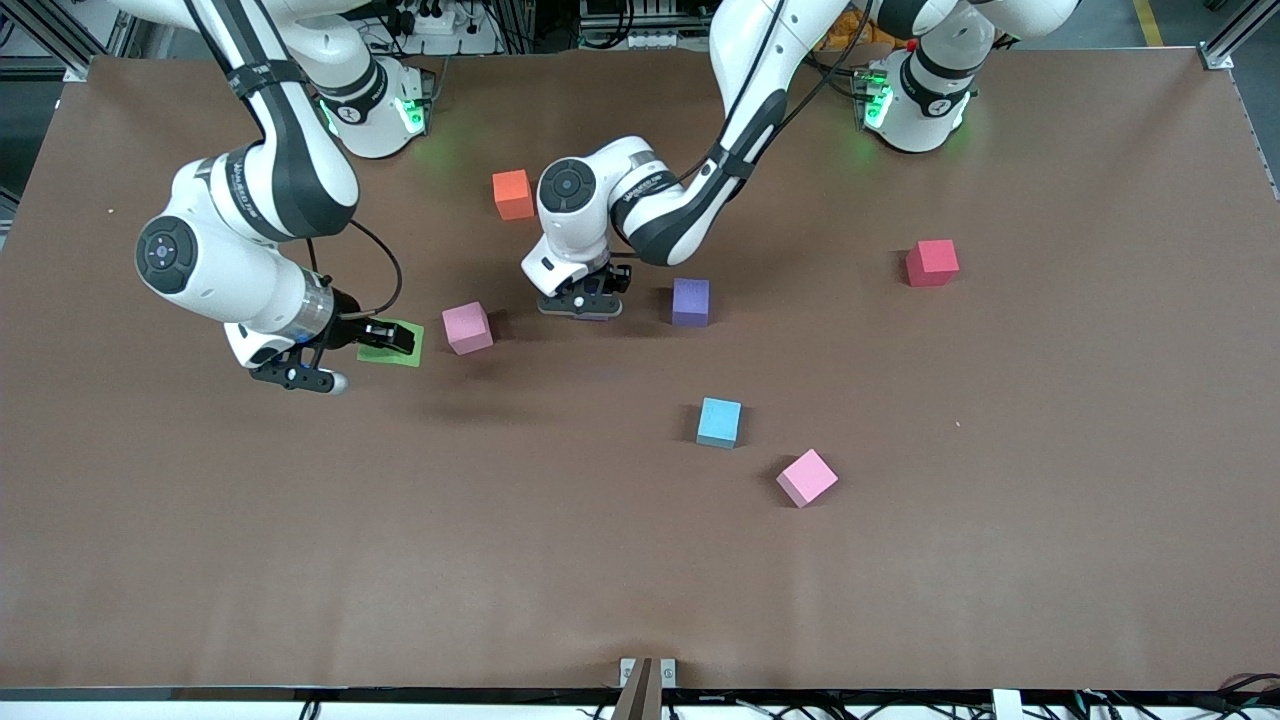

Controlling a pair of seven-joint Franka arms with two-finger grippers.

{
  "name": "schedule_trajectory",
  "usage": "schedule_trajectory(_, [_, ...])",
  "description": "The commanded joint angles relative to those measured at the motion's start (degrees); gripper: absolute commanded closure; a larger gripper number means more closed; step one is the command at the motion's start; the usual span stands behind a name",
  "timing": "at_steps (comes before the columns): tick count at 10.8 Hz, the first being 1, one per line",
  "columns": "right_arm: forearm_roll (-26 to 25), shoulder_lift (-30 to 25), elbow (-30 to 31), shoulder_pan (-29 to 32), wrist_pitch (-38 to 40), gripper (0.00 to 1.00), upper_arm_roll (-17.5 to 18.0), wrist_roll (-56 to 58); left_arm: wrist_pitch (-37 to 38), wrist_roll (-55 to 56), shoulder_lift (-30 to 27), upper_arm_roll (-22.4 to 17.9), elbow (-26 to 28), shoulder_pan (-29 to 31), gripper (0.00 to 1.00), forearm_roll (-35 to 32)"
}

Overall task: Arrange blocks into number 1
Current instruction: 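Lower the purple block with the left gripper while the right gripper carries green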

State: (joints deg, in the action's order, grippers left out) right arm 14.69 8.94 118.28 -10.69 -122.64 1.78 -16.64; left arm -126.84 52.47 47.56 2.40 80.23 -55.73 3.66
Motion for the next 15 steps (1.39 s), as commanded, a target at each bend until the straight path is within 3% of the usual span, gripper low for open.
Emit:
schedule_trajectory(1, [1.4, -1.0, 0.9, -0.6, -0.6, 0.54, -0.2, -0.5, -0.3, -0.4, 1.0, -0.1, -1.6, 0.1, 0.91, -0.7])
schedule_trajectory(2, [1.4, -0.9, 0.9, -1.0, -0.6, 0.53, -0.2, -0.4, -0.4, 0.0, 1.0, -0.1, -1.4, 0.1, 0.01, -0.8])
schedule_trajectory(6, [1.5, -0.7, 0.6, -1.4, -1.2, 0.53, -0.2, -0.5, -0.6, 1.4, -0.5, -0.2, -1.3, -0.2, 0.00, -1.1])
schedule_trajectory(10, [1.6, 1.3, 0.3, -3.2, -5.2, 0.53, -0.2, -0.8, 5.1, 4.7, -7.5, -2.7, 0.4, 0.5, 0.00, -1.3])
schedule_trajectory(13, [1.5, 5.3, -4.5, -6.1, -5.1, 0.53, -0.3, -3.6, 6.8, 2.7, -18.0, -3.5, 12.5, 4.4, 0.00, -2.2])
schedule_trajectory(15, [-1.1, 9.7, -9.4, -10.0, -5.2, 0.53, -0.4, -5.3, -1.3, -0.4, -24.8, -3.2, 25.0, 6.5, 0.00, -2.8])
